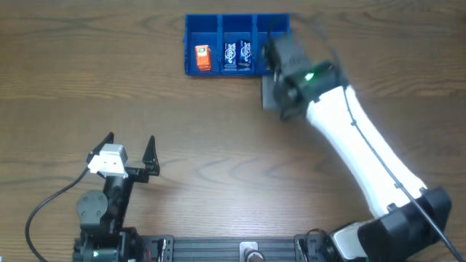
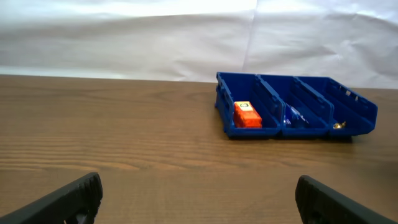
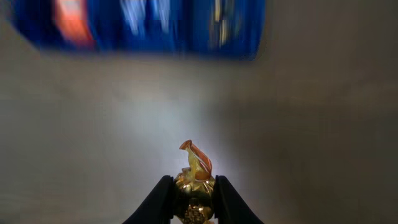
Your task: Sort Candies Into Trays
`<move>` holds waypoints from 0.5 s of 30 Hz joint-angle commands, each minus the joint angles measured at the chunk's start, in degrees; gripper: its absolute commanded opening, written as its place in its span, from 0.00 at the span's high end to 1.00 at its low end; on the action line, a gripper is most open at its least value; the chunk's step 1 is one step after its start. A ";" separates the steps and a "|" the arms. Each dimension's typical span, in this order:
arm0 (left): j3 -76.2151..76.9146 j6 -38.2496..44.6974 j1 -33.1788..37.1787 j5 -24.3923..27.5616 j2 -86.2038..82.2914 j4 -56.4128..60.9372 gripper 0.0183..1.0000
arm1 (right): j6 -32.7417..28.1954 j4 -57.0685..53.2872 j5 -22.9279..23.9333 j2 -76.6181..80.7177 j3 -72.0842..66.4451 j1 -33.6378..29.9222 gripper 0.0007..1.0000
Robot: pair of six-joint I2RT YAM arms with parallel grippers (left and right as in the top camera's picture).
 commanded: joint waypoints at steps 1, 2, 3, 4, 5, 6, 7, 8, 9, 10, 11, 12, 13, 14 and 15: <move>-1.09 0.87 0.17 1.03 -0.37 -1.90 0.00 | -5.55 -0.20 2.62 10.78 16.22 -4.70 0.82; -1.09 0.85 0.17 1.03 -0.37 -1.90 0.00 | -6.12 -0.07 2.67 13.44 19.15 -5.25 0.82; -1.09 0.85 0.17 1.03 -0.37 -1.90 0.00 | -6.29 0.04 2.73 16.74 22.56 -5.88 0.82; -1.09 0.85 0.17 1.03 -0.37 -1.90 0.00 | -6.27 0.09 2.97 19.34 25.14 -6.32 0.82; -1.09 0.85 0.17 1.03 -0.37 -1.90 0.00 | -6.27 0.31 3.43 21.97 27.39 -6.71 0.82; -1.09 0.85 0.17 1.03 -0.37 -1.90 0.00 | -6.27 0.52 3.74 24.30 29.40 -7.08 0.82; -1.09 0.87 0.17 1.03 -0.37 -1.90 0.00 | -6.29 0.98 3.93 26.60 31.10 -7.48 0.82; -1.09 0.85 0.17 1.03 -0.37 -1.88 0.00 | -6.27 1.44 3.91 28.04 32.09 -7.82 0.82; -1.09 0.85 0.17 1.03 -0.37 -1.90 0.00 | -6.27 2.56 3.87 30.12 32.87 -8.20 0.82; -1.09 0.85 0.17 1.03 -0.37 -1.90 0.00 | -6.27 3.54 3.63 31.26 33.03 -8.41 0.82; -1.09 0.85 0.17 1.03 -0.37 -1.90 0.00 | -6.27 4.39 3.19 32.48 33.03 -8.59 0.82; -1.09 0.85 0.17 1.03 -0.37 -1.90 0.00 | -6.27 4.96 2.78 33.51 33.03 -8.70 0.82; -1.09 0.85 0.17 1.03 -0.37 -1.90 0.00 | -6.25 5.53 2.25 34.62 33.03 -8.74 0.82; -1.09 0.87 0.17 1.03 -0.37 -1.88 0.00 | -6.27 5.77 1.99 35.19 33.03 -8.74 0.82; -1.09 0.85 0.17 1.03 -0.37 -1.90 0.00 | -6.25 6.08 1.95 35.85 33.03 -8.74 0.81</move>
